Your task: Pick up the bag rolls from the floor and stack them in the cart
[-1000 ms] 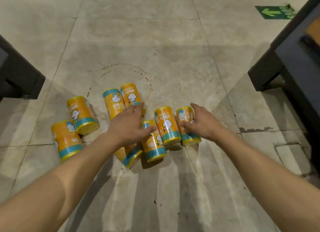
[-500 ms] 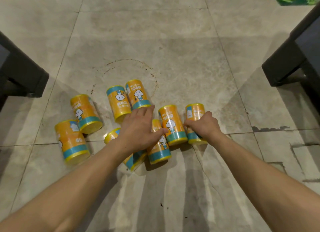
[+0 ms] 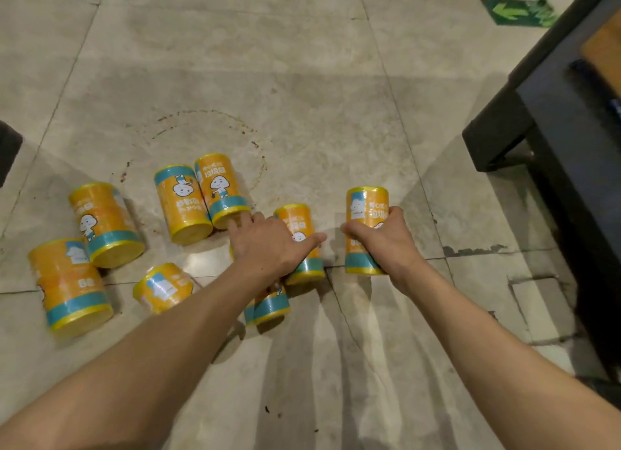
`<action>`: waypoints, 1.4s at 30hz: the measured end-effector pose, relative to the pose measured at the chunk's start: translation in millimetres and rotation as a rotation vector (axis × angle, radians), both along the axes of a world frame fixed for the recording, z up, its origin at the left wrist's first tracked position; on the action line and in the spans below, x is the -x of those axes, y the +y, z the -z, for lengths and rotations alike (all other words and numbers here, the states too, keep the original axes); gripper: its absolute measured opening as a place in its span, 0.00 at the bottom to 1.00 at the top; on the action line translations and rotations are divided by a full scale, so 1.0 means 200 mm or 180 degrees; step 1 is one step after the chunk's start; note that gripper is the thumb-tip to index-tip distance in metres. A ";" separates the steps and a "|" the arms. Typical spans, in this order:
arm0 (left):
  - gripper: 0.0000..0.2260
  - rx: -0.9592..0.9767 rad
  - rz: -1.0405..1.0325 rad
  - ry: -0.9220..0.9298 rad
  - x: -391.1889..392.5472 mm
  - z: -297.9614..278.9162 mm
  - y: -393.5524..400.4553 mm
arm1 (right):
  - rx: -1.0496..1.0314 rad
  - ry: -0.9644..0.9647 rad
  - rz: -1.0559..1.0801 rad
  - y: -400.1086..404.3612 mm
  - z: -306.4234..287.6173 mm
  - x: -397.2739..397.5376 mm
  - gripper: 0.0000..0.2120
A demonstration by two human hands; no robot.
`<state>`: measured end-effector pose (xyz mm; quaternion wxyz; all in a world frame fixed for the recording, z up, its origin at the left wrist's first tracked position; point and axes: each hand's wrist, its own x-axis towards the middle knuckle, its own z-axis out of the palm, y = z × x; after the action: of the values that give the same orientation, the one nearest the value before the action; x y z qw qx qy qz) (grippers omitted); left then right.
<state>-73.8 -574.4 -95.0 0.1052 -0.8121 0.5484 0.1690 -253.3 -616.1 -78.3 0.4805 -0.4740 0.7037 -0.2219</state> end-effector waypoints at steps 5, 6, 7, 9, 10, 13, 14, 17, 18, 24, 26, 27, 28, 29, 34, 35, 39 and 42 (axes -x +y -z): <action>0.41 0.0239 0.0107 0.0279 0.15 0.06 -0.08 | 0.0006 0.0087 0.0097 0.01 0.02 0.06 0.31; 0.40 0.0279 0.0190 0.0378 0.18 0.07 -0.09 | -0.0009 0.0091 0.0120 0.02 0.02 0.07 0.32; 0.38 0.0330 0.0284 0.0458 0.20 0.08 -0.10 | -0.0033 0.0091 0.0136 0.03 0.03 0.07 0.32; 0.38 0.0436 0.0411 0.0620 0.22 0.09 -0.10 | -0.0050 0.0098 0.0133 0.04 0.03 0.09 0.33; 0.38 0.0473 0.0374 0.0789 0.21 0.09 -0.11 | -0.0046 0.0099 0.0121 0.05 0.03 0.10 0.32; 0.38 0.0707 0.0025 0.1617 0.18 0.04 -0.12 | -0.0002 -0.0017 0.0117 0.06 0.00 0.11 0.32; 0.37 0.0839 -0.0047 0.1815 0.17 0.00 -0.13 | 0.0029 -0.0022 0.0106 0.06 -0.03 0.11 0.32; 0.32 0.1186 -0.0250 0.2127 0.10 -0.20 -0.11 | 0.0141 0.0054 0.0000 0.09 -0.21 0.10 0.31; 0.31 0.1234 -0.0327 0.2192 0.07 -0.30 -0.08 | 0.0180 0.0045 -0.0004 0.11 -0.31 0.09 0.31; 0.29 0.1402 -0.0898 0.2672 -0.08 -1.35 0.13 | 0.0327 -0.0271 -0.0067 0.19 -1.34 0.01 0.30; 0.29 0.1554 -0.0872 0.2596 -0.11 -1.82 0.18 | 0.0390 -0.0333 -0.0099 0.23 -1.79 -0.02 0.29; 0.29 0.1627 -0.0844 0.2554 -0.12 -2.07 0.21 | 0.0409 -0.0332 -0.0117 0.24 -2.04 -0.03 0.29; 0.29 0.1703 -0.0838 0.2538 -0.13 -2.33 0.23 | 0.0450 -0.0317 -0.0156 0.26 -2.30 -0.05 0.30; 0.29 0.1781 -0.0832 0.2556 -0.13 -2.58 0.24 | 0.0500 -0.0312 -0.0178 0.27 -2.54 -0.06 0.31; 0.32 0.2271 -0.0919 0.2940 -0.08 -3.75 0.33 | 0.0798 -0.0557 -0.0087 0.38 -3.68 -0.02 0.31; 0.32 0.2376 -0.0904 0.3045 -0.06 -3.95 0.34 | 0.0845 -0.0566 -0.0095 0.40 -3.87 0.00 0.31; 0.25 0.2755 -0.0749 0.3418 0.03 -4.61 0.42 | 0.1070 -0.0897 0.0001 0.50 -4.50 0.06 0.29; 0.23 0.2903 -0.0643 0.3672 0.10 -4.98 0.48 | 0.1206 -0.1120 0.0072 0.60 -4.85 0.14 0.26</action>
<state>-93.6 -478.0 901.2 -0.5633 -0.6039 0.4550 0.3331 -282.3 -495.6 891.8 0.4957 -0.5017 0.5604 -0.4341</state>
